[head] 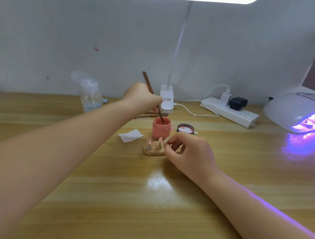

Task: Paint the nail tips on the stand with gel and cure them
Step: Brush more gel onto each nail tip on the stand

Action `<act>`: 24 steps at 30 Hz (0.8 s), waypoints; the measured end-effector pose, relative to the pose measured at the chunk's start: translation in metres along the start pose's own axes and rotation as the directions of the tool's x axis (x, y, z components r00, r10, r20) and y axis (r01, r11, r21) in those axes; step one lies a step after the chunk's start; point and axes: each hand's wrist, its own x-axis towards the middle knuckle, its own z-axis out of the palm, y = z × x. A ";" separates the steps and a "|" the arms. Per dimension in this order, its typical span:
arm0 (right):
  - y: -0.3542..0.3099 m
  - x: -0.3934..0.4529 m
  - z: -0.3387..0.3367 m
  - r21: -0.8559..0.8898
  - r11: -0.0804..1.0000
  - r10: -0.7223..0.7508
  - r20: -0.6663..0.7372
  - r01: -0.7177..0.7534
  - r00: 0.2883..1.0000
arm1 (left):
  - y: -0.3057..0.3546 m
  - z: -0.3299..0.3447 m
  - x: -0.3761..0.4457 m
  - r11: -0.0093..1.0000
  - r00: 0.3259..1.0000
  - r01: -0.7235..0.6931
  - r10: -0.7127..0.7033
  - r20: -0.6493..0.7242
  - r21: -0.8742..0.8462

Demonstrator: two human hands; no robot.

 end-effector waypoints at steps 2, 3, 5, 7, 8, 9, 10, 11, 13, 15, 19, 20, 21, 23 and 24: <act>-0.001 0.000 0.000 0.030 0.999 -0.017 -0.023 0.017 1.000 | -0.009 -0.005 0.001 0.991 0.998 0.048 -0.053 -0.041 -0.126; -0.001 0.000 -0.001 0.046 0.999 -0.021 -0.032 0.023 0.999 | -0.013 -0.007 0.001 0.980 0.996 0.067 -0.078 -0.051 -0.185; -0.002 0.000 -0.001 0.074 0.997 -0.024 -0.036 0.027 0.999 | -0.023 -0.009 0.001 0.955 0.990 0.099 -0.123 -0.070 -0.278; -0.003 -0.001 -0.003 0.089 0.996 -0.025 -0.038 0.028 0.999 | -0.030 -0.010 0.000 0.938 0.984 0.135 -0.166 -0.071 -0.318; -0.002 0.000 -0.003 0.092 0.995 -0.022 -0.039 0.026 0.999 | -0.032 -0.012 -0.001 0.932 0.980 0.155 -0.187 -0.067 -0.327; -0.002 0.000 -0.004 0.094 0.995 -0.019 -0.037 0.022 0.999 | -0.035 -0.014 -0.002 0.927 0.977 0.170 -0.203 -0.065 -0.335; -0.002 0.000 -0.004 0.096 0.995 -0.016 -0.035 0.019 0.999 | -0.037 -0.015 -0.003 0.922 0.975 0.177 -0.212 -0.068 -0.345; -0.002 0.000 -0.004 0.100 0.995 -0.012 -0.036 0.016 0.999 | -0.039 -0.017 -0.003 0.919 0.973 0.179 -0.217 -0.073 -0.352; -0.001 0.000 -0.004 0.117 0.993 0.000 -0.038 0.005 0.999 | -0.044 -0.020 -0.005 0.919 0.971 0.183 -0.224 -0.082 -0.348; 0.000 0.000 -0.004 0.135 0.991 0.011 -0.038 -0.005 0.999 | -0.049 -0.020 -0.006 0.920 0.968 0.181 -0.229 -0.101 -0.347; 0.001 0.001 -0.005 0.141 0.990 0.028 -0.045 -0.022 0.999 | -0.058 -0.021 -0.012 0.837 0.962 0.179 -0.260 -0.087 -0.517; 0.002 0.001 -0.005 0.147 0.989 0.036 -0.046 -0.029 0.998 | -0.059 -0.021 -0.015 0.788 0.960 0.185 -0.274 -0.066 -0.587; 0.002 0.002 -0.005 0.155 0.987 0.044 -0.048 -0.036 0.998 | -0.059 -0.021 -0.020 0.738 0.959 0.186 -0.280 -0.043 -0.648; 0.002 0.002 -0.004 0.165 0.985 0.056 -0.050 -0.047 0.997 | -0.058 -0.022 -0.031 0.642 0.963 0.185 -0.270 0.006 -0.744; 0.002 0.002 -0.004 0.166 0.985 0.058 -0.050 -0.049 0.997 | -0.058 -0.022 -0.038 0.598 0.966 0.184 -0.257 0.032 -0.780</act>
